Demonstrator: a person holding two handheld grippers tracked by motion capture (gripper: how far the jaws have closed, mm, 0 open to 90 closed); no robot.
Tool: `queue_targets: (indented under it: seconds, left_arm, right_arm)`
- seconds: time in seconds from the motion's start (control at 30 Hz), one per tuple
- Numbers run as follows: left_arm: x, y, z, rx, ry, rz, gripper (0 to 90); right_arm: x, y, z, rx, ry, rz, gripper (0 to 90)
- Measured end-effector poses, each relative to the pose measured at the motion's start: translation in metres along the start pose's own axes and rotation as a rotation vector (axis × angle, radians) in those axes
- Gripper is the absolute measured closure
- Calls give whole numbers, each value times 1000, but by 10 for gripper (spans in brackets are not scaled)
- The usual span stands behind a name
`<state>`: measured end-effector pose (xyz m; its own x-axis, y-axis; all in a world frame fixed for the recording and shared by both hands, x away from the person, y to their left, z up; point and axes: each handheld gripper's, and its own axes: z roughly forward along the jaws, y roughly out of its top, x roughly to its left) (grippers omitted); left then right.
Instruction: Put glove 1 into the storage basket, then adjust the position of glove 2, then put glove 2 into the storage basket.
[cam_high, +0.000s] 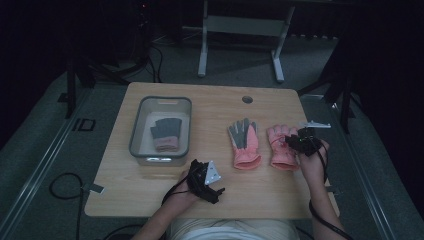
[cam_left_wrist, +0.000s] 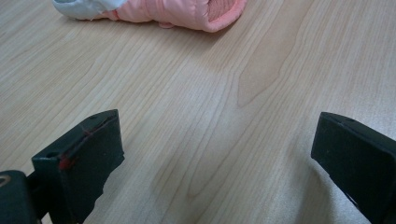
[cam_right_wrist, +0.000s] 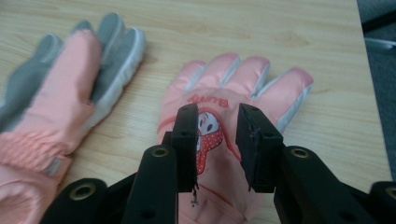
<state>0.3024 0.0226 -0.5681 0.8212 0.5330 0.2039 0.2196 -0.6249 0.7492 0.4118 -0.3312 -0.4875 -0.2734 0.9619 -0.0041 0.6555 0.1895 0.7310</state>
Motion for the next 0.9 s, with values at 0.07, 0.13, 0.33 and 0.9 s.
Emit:
queue_targets:
  seconds: [0.07,0.13,0.33,0.9]
  left_arm:
    - [0,0,0,0,3,0,17]
    - [0,0,0,0,2,-1,17]
    - [0,0,0,2,2,-3,17]
    - [-1,0,0,12,4,10,17]
  right_arm:
    - [-1,1,-5,-9,13,-11,675]
    - [-1,1,-7,-8,25,-22,666]
    - [-5,-1,-11,-8,31,-48,661]
    - [-8,4,0,-2,65,-112,589]
